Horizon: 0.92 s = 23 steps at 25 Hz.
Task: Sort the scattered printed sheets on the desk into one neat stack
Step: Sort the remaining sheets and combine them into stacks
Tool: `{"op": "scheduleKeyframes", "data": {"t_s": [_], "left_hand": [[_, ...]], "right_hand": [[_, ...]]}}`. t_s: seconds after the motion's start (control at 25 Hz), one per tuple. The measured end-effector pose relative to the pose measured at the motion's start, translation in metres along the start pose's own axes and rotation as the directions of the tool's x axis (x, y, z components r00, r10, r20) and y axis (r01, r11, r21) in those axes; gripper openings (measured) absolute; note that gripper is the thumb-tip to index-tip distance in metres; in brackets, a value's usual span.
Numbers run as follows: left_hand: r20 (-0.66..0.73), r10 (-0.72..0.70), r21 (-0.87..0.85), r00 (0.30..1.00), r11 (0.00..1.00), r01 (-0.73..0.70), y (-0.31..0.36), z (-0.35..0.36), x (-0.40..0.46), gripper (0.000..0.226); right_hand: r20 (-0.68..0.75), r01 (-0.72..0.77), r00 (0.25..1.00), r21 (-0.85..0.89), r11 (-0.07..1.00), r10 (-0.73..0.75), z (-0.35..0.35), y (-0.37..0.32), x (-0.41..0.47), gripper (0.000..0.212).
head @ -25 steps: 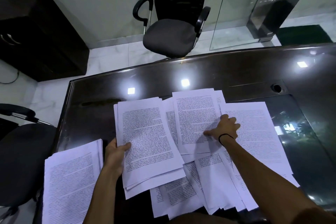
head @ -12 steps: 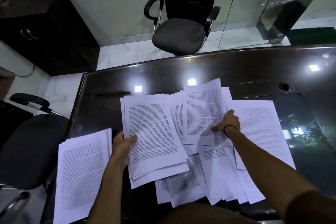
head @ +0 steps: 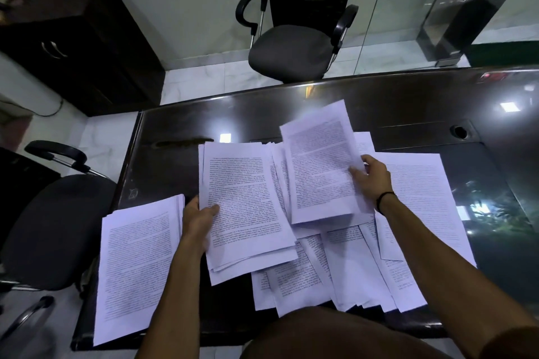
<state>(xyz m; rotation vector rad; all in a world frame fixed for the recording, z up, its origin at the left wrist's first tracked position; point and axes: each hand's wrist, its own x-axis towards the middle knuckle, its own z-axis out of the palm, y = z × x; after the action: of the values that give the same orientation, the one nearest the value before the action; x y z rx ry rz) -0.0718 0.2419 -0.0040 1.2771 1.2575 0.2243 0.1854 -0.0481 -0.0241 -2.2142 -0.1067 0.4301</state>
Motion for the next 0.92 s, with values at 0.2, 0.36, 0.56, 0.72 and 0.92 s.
{"op": "scheduleKeyframes", "data": {"t_s": [0.2,0.36,0.56,0.72,0.92], "left_hand": [[-0.03,0.063,0.086,0.998,0.994,-0.061,0.005,-0.016,0.0,0.039],[0.145,0.039,-0.146,0.989,0.989,-0.017,0.008,-0.012,-0.02,0.032],[0.206,-0.16,-0.325,0.965,0.919,0.222,-0.01,-0.018,-0.028,0.037],[0.159,-0.056,-0.155,0.986,0.985,0.081,-0.032,-0.017,-0.018,0.035],[-0.032,-0.045,-0.059,0.998,0.997,0.043,-0.031,-0.021,-0.006,0.04]], "right_hand": [[0.281,0.051,0.95,0.293,0.955,-0.137,0.014,-0.041,-0.025,0.009],[0.481,-0.058,0.873,0.262,0.963,-0.078,0.08,-0.046,-0.064,0.016],[0.589,-0.04,0.806,0.166,0.985,-0.066,0.114,-0.046,-0.09,0.035],[0.637,0.06,0.766,0.065,0.996,-0.088,0.117,-0.04,-0.084,0.033],[0.274,0.086,0.962,-0.259,0.962,-0.012,0.093,-0.025,-0.032,0.049]]}}
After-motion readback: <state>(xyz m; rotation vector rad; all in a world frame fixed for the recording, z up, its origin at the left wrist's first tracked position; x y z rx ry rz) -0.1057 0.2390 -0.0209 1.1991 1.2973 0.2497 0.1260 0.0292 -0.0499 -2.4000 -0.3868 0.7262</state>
